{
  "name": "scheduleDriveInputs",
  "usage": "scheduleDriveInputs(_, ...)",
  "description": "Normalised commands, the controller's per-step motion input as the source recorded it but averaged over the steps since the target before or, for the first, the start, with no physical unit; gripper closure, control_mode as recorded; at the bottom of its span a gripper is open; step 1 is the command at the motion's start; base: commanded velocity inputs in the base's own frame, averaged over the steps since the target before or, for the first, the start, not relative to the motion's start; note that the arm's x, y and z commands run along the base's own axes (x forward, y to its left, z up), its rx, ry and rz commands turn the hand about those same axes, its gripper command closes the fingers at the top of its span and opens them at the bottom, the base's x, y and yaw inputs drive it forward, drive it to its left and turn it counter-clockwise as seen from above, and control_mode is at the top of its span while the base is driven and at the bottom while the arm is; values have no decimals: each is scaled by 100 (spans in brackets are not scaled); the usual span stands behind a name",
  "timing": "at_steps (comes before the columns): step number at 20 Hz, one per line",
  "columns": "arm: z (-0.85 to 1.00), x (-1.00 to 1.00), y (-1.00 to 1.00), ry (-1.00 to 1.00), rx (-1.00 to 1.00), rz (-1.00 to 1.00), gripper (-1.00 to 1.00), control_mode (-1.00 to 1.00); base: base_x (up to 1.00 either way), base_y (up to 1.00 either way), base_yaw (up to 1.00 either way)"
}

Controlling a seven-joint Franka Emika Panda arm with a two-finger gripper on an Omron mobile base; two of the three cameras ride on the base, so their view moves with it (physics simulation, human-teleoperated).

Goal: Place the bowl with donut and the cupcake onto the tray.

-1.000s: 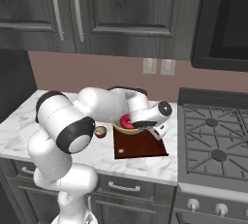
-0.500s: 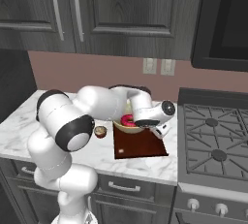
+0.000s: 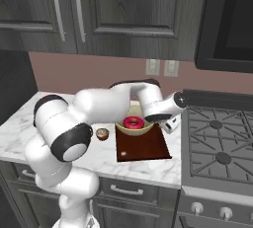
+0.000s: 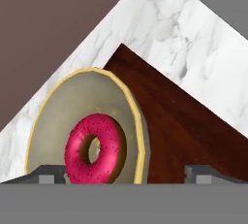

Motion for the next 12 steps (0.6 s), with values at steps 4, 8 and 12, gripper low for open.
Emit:
scheduleDriveInputs(4, 44, -53, 8, -5, -3, 1, -100, -100, 0, 0, 0)
scheduleDriveInputs(8, 7, -74, 41, -14, -13, 0, -100, -100, 0, 0, 0)
scheduleDriveInputs(12, 0, -73, 69, -20, -19, 2, -100, -100, 0, 0, 0)
